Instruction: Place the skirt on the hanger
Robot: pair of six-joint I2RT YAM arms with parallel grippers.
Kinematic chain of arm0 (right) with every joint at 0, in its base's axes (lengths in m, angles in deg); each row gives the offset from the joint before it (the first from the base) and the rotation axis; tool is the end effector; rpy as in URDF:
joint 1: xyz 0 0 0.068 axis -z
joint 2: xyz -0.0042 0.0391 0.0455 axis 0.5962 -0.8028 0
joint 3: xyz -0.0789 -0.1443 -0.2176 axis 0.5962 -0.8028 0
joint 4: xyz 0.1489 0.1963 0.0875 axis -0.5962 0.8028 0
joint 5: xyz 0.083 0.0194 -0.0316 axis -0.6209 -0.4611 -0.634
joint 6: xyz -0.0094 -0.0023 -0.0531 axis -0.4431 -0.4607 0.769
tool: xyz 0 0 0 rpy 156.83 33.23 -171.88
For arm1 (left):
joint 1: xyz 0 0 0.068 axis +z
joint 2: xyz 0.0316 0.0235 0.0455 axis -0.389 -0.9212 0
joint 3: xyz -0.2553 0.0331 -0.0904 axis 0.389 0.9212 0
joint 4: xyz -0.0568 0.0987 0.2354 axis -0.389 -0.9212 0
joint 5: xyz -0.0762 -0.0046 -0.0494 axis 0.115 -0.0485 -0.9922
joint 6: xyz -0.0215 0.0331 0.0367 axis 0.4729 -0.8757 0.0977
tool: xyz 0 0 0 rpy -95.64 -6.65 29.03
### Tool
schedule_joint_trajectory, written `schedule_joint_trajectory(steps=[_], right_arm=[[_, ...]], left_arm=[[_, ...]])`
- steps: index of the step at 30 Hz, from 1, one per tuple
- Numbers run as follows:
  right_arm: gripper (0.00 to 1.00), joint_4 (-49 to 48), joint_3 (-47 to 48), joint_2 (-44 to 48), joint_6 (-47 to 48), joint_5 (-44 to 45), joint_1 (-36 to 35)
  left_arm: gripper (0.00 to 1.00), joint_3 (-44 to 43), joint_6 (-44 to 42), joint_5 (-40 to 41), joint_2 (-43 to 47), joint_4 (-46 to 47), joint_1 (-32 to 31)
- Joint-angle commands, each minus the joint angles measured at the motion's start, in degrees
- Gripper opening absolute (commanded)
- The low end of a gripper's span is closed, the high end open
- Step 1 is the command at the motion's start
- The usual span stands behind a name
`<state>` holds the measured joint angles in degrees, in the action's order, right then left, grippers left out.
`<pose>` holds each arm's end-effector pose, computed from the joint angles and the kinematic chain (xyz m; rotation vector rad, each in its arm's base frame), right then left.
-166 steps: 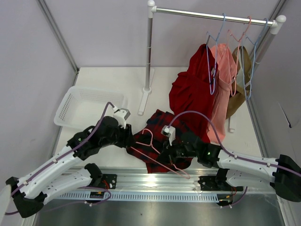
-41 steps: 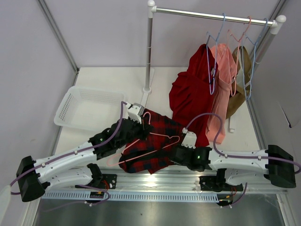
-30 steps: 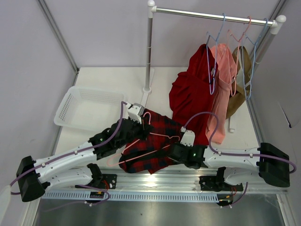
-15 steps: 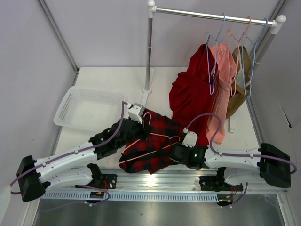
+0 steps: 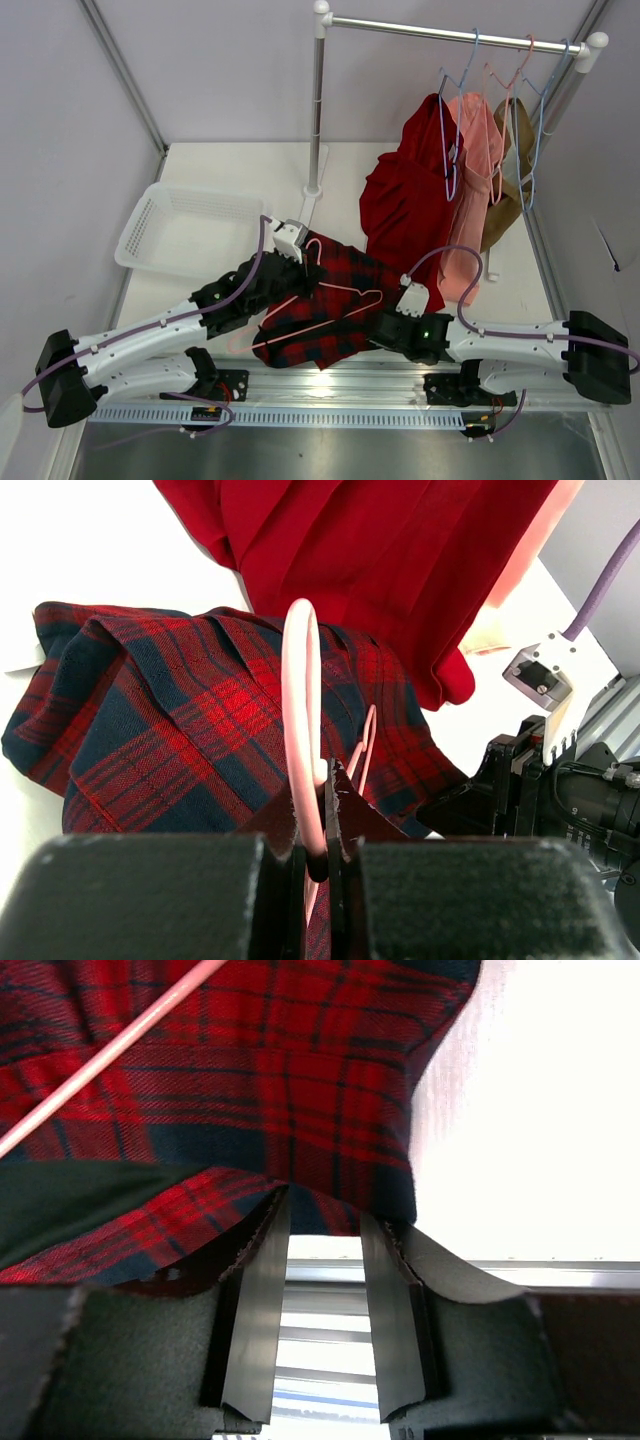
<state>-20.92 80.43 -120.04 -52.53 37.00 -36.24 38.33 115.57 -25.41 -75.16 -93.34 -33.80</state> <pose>0.0710 0.1677 0.1704 0.2003 2.5134 0.2560 0.1295 -0.1823 0.2829 0.3385 1.9529 -0.7678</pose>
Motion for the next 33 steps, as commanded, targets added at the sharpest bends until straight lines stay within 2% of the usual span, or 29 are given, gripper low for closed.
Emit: schedule_joint_trajectory(steps=[1,12,17,24,27,31,33], right_arm=[[0.4,-1.5,-1.6,1.1,-2.0,3.3,0.9],[0.43,-7.9,-2.7,2.0,2.6,3.0,4.8],[0.4,-8.8,-3.0,0.9,3.1,2.5,6.0],[0.31,-10.3,-3.9,-0.1,3.6,2.1,7.3],[0.23,-11.0,-4.0,-0.8,4.6,1.8,8.3],[0.06,-10.7,-3.5,-0.2,5.5,1.2,8.9],[0.01,-10.0,-3.2,0.9,5.8,0.9,8.9]], left_arm=[[0.0,-1.5,-1.9,0.0,0.0,2.3,0.4],[0.0,-1.3,-1.8,-0.1,0.1,1.9,0.4],[0.0,-1.0,-1.8,-0.1,0.3,1.9,0.4],[0.0,-1.2,-1.9,-0.2,0.4,1.7,0.4],[0.0,-1.1,-1.9,-0.4,0.4,1.8,0.4],[0.0,-1.1,-2.1,-0.5,0.8,1.7,0.4],[0.0,-0.9,-2.2,-0.6,1.1,1.6,0.4]])
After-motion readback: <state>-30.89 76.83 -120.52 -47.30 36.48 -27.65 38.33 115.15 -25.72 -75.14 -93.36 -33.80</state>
